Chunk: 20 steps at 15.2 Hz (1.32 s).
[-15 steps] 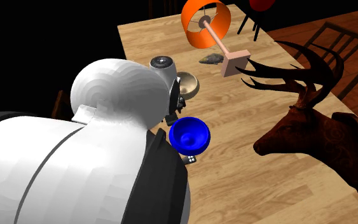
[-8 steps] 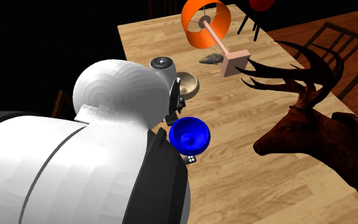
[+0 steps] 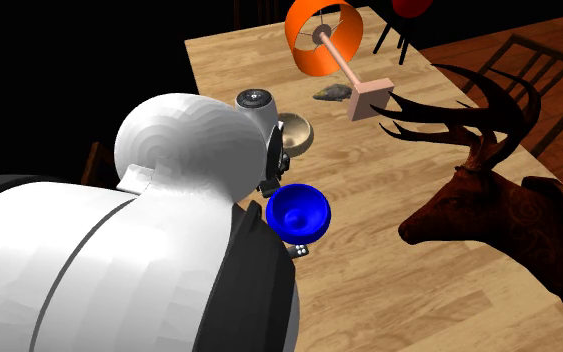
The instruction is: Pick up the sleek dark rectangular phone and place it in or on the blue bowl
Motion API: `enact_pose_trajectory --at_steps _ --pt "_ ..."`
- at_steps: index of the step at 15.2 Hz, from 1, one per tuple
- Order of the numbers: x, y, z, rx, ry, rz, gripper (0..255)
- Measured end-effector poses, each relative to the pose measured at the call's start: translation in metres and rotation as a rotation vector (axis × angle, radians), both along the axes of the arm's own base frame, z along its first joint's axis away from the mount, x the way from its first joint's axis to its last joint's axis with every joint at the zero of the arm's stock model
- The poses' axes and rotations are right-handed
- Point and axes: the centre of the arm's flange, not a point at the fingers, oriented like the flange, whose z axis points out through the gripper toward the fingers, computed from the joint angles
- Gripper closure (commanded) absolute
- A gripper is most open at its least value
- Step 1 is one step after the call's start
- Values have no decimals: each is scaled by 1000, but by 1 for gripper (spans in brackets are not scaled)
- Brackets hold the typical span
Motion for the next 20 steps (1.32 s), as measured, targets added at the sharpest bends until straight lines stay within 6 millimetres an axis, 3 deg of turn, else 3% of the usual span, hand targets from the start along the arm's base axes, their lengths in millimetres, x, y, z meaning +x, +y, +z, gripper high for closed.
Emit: enact_pose_trajectory --at_steps 4,20 --pt "0 0 6 -1 1 -1 255" --pt "-1 -1 89 -2 2 -1 255"
